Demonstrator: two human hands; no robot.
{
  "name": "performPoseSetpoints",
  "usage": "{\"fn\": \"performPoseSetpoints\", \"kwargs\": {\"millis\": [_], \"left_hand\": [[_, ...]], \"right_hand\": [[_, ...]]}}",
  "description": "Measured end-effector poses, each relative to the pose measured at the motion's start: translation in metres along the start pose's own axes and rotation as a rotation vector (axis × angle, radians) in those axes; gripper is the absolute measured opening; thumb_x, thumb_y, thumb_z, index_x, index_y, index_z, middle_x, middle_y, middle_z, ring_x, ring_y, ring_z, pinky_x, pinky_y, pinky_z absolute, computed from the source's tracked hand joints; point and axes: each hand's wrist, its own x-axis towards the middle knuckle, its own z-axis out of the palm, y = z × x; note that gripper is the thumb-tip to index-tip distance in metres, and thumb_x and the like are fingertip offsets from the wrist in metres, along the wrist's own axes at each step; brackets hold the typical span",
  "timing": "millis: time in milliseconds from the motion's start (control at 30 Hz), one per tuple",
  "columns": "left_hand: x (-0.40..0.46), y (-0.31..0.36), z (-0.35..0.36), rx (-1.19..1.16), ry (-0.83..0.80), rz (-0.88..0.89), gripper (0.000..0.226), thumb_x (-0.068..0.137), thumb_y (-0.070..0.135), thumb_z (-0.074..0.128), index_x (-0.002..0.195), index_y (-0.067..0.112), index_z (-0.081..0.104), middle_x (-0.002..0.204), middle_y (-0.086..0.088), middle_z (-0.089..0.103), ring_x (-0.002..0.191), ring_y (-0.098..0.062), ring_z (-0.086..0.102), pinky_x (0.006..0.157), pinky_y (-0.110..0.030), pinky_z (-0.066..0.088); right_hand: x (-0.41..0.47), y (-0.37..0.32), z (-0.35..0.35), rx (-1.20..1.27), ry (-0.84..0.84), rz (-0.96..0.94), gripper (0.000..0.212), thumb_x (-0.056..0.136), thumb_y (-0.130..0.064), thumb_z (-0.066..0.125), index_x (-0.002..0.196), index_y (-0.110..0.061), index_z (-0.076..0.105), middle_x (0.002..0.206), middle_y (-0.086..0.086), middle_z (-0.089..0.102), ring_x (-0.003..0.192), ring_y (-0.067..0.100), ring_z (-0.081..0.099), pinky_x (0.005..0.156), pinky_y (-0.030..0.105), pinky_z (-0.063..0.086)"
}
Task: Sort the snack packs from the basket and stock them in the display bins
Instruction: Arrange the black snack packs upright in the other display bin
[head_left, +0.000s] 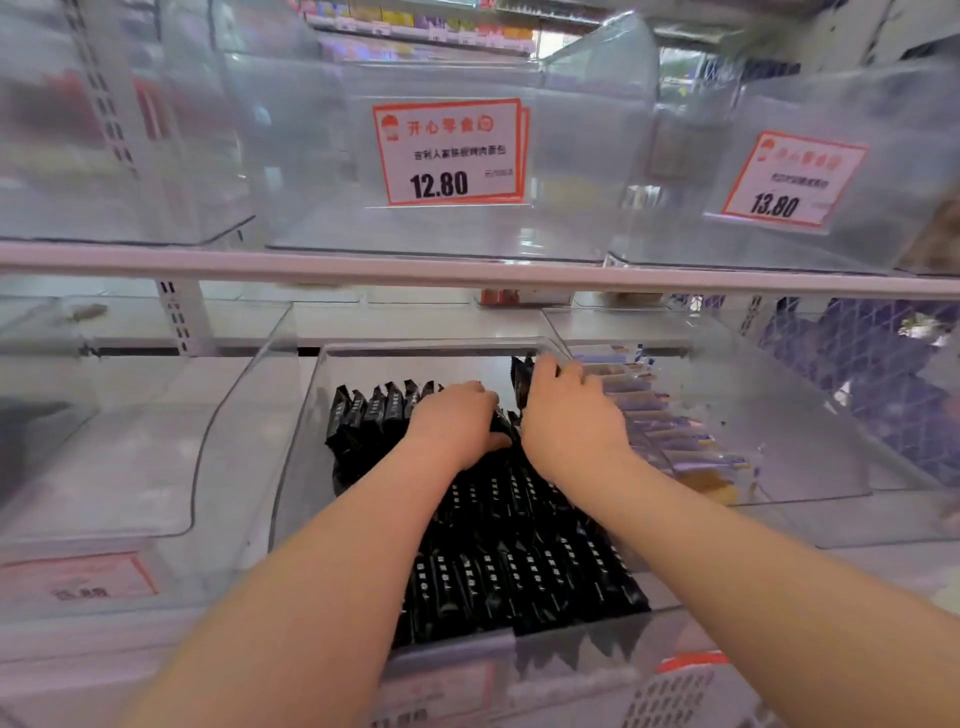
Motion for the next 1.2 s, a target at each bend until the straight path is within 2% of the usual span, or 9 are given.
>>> {"fn": "performPoseSetpoints", "kwargs": {"millis": [133, 333, 467, 533, 633, 767, 900, 1033, 1200], "left_hand": [[0.001, -0.006, -0.004, -0.041, -0.009, -0.035, 0.034, 0.089, 0.032, 0.054, 0.118, 0.014, 0.056, 0.121, -0.005, 0.055, 0.112, -0.026, 0.053, 0.086, -0.04, 0.048], [-0.008, -0.024, 0.0, -0.194, -0.02, 0.047, 0.047, 0.092, 0.031, 0.052, 0.136, 0.018, 0.045, 0.14, -0.002, 0.047, 0.128, -0.021, 0.042, 0.105, -0.038, 0.035], [-0.007, -0.018, 0.0, -0.195, 0.02, 0.026, 0.044, 0.087, 0.035, 0.056, 0.127, 0.018, 0.052, 0.129, -0.003, 0.055, 0.118, -0.022, 0.05, 0.096, -0.039, 0.043], [-0.008, -0.014, -0.002, -0.224, 0.042, 0.022, 0.049, 0.083, 0.04, 0.058, 0.127, 0.02, 0.051, 0.126, -0.002, 0.056, 0.113, -0.022, 0.053, 0.092, -0.037, 0.045], [-0.008, -0.008, -0.002, -0.277, 0.126, 0.071, 0.054, 0.081, 0.046, 0.061, 0.128, 0.021, 0.048, 0.126, 0.001, 0.054, 0.113, -0.019, 0.053, 0.09, -0.033, 0.043], [-0.006, 0.001, 0.004, -0.154, 0.162, 0.117, 0.053, 0.084, 0.054, 0.054, 0.124, 0.019, 0.051, 0.122, 0.002, 0.054, 0.111, -0.02, 0.053, 0.088, -0.034, 0.045], [-0.002, 0.003, 0.012, -0.089, 0.14, 0.091, 0.049, 0.089, 0.05, 0.049, 0.121, 0.013, 0.053, 0.122, -0.001, 0.053, 0.112, -0.021, 0.05, 0.091, -0.034, 0.041], [0.002, 0.006, 0.012, -0.14, 0.16, 0.01, 0.041, 0.093, 0.043, 0.047, 0.123, 0.016, 0.054, 0.124, -0.001, 0.052, 0.113, -0.022, 0.05, 0.087, -0.033, 0.041], [0.005, 0.005, 0.004, -0.114, 0.099, -0.01, 0.035, 0.092, 0.034, 0.051, 0.124, 0.019, 0.055, 0.126, -0.003, 0.052, 0.117, -0.025, 0.047, 0.091, -0.038, 0.043]], "right_hand": [[0.015, -0.007, 0.014, -0.063, -0.019, -0.003, 0.047, 0.091, -0.011, 0.043, 0.133, 0.001, 0.027, 0.133, 0.024, 0.039, 0.12, 0.035, 0.042, 0.088, 0.036, 0.042], [0.031, -0.012, 0.043, -0.077, -0.137, -0.041, 0.041, 0.093, -0.011, 0.04, 0.131, 0.004, 0.034, 0.131, 0.022, 0.041, 0.121, 0.033, 0.04, 0.089, 0.035, 0.043], [0.046, -0.014, 0.034, -0.065, -0.424, -0.021, 0.064, 0.089, -0.037, 0.047, 0.138, 0.002, 0.031, 0.138, 0.022, 0.03, 0.129, 0.034, 0.029, 0.102, 0.038, 0.035], [0.051, -0.011, 0.02, -0.177, -0.511, -0.134, 0.058, 0.088, -0.032, 0.047, 0.136, -0.001, 0.034, 0.136, 0.021, 0.035, 0.127, 0.033, 0.032, 0.102, 0.038, 0.036], [0.052, 0.0, -0.002, -0.25, -0.485, -0.33, 0.051, 0.086, -0.021, 0.058, 0.131, -0.006, 0.039, 0.124, 0.014, 0.049, 0.115, 0.029, 0.047, 0.095, 0.036, 0.042], [0.051, 0.008, -0.016, -0.411, -0.472, -0.449, 0.025, 0.09, -0.011, 0.054, 0.114, -0.005, 0.057, 0.087, 0.006, 0.057, 0.073, 0.018, 0.054, 0.079, 0.034, 0.047], [0.048, 0.013, -0.01, -0.398, -0.375, -0.46, 0.025, 0.09, -0.005, 0.051, 0.115, -0.003, 0.055, 0.11, 0.012, 0.058, 0.1, 0.027, 0.059, 0.078, 0.037, 0.047], [0.046, 0.016, -0.001, -0.365, -0.343, -0.465, 0.025, 0.09, -0.005, 0.051, 0.114, -0.006, 0.056, 0.111, 0.01, 0.057, 0.099, 0.029, 0.061, 0.067, 0.034, 0.045], [0.049, 0.013, -0.002, -0.316, -0.343, -0.451, 0.028, 0.09, 0.001, 0.047, 0.117, -0.003, 0.055, 0.116, 0.014, 0.056, 0.106, 0.031, 0.058, 0.08, 0.037, 0.05]]}}
